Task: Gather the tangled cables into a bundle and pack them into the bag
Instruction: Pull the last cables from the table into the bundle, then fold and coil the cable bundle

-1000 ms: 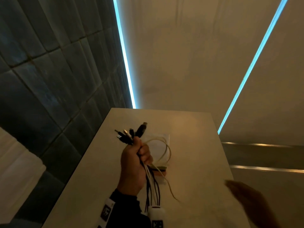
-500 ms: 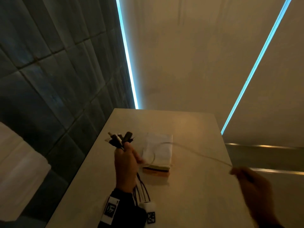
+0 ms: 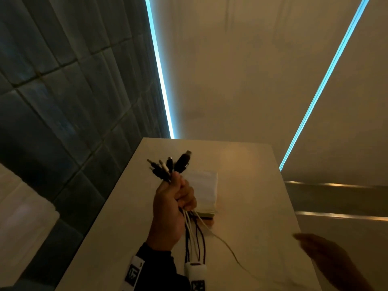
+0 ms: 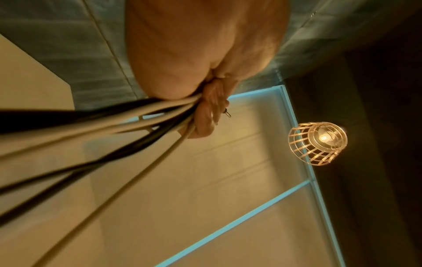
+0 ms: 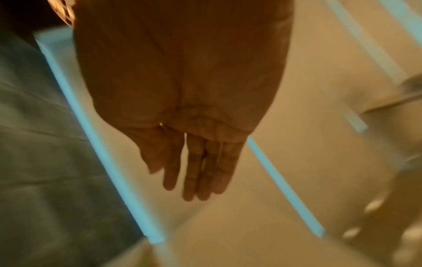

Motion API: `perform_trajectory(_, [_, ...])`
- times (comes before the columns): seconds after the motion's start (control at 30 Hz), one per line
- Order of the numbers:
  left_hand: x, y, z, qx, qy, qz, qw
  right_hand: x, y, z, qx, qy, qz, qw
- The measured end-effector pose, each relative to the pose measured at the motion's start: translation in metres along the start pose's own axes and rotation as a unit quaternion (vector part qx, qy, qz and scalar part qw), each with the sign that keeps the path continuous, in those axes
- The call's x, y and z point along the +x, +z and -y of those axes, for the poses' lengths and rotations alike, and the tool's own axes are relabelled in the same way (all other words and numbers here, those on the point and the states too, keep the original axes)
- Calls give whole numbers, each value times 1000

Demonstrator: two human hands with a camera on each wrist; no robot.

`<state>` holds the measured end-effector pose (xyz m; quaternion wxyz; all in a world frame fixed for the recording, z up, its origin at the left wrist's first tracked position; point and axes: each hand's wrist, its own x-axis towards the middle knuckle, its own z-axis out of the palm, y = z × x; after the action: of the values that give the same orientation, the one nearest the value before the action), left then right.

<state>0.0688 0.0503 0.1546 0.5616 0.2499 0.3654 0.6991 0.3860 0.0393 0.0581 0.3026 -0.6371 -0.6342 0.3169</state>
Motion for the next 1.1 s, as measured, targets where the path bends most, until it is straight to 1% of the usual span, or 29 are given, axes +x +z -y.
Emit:
perform_trajectory(0.03, [-3, 8, 3, -1, -12, 16, 1000, 3, -3, 11, -4, -46, 48, 998])
perform_trajectory(0.1, [-6, 20, 10, -3, -32, 40, 999, -2, 28, 68, 75, -122, 116, 983])
perform_trajectory(0.13, [-8, 24, 12, -4, -40, 48, 998, -3, 41, 99, 112, -152, 136, 973])
perform_trajectory(0.17, [-9, 27, 13, -6, -47, 55, 997, -3, 51, 117, 136, -174, 140, 965])
perform_trajectory(0.23, [-11, 29, 14, -4, -46, 70, 996, -4, 69, 137, 147, -223, 114, 957])
perform_trajectory(0.3, [-13, 28, 11, 21, -40, 71, 996, -1, 73, 136, 153, -231, 63, 959])
perform_trajectory(0.37, [-12, 23, 8, 66, -41, 67, 995, 2, 69, 131, 162, -238, 36, 957])
perform_trajectory(0.43, [-10, 16, 5, 118, -56, 79, 988, 3, 59, 126, 184, -209, 16, 960])
perform_trajectory(0.47, [-11, 13, 4, 141, -71, 87, 984, 6, 53, 119, 195, -199, -18, 960])
perform_trajectory(0.53, [-12, 10, 1, 167, -92, 83, 978, 14, 43, 100, 213, -143, -92, 962])
perform_trajectory(0.6, [-11, 7, -4, 148, -77, 45, 985, 21, 32, 77, 235, -64, -141, 959])
perform_trajectory(0.63, [-9, 4, -7, 128, -62, 23, 990, 23, 27, 67, 250, -23, -150, 956])
perform_trajectory(0.7, [-2, -1, -12, 91, -49, -1, 995, 21, 21, 51, 275, 36, -145, 950])
perform_trajectory(0.77, [3, -3, -12, 72, -56, -5, 996, 14, 22, 47, 296, 63, -124, 945])
perform_trajectory(0.87, [1, 4, -4, 51, -72, 4, 996, 5, 26, 53, 315, 81, -89, 941])
perform_trajectory(0.9, [-1, 7, -2, 41, -70, 3, 997, 3, 27, 51, 309, 86, -64, 945])
perform_trajectory(0.93, [-2, 8, -2, 31, -62, 1, 998, 2, 28, 46, 288, 95, -24, 952])
perform_trajectory(0.97, [-2, 9, -4, 18, -52, -1, 998, 1, 29, 43, 238, 99, 39, 966])
perform_trajectory(1.0, [-1, 9, -6, 7, -42, -3, 999, 1, 31, 36, 147, 89, 125, 977])
perform_trajectory(1.03, [0, 9, -10, -4, -35, -3, 999, -2, 33, 33, 40, 76, 211, 974])
perform_trajectory(1.07, [0, 10, -13, -12, -33, -1, 999, -5, 36, 33, -43, 59, 269, 960])
perform_trajectory(1.1, [-2, 14, -14, -17, -35, 5, 999, -8, 37, 37, -101, 23, 292, 951])
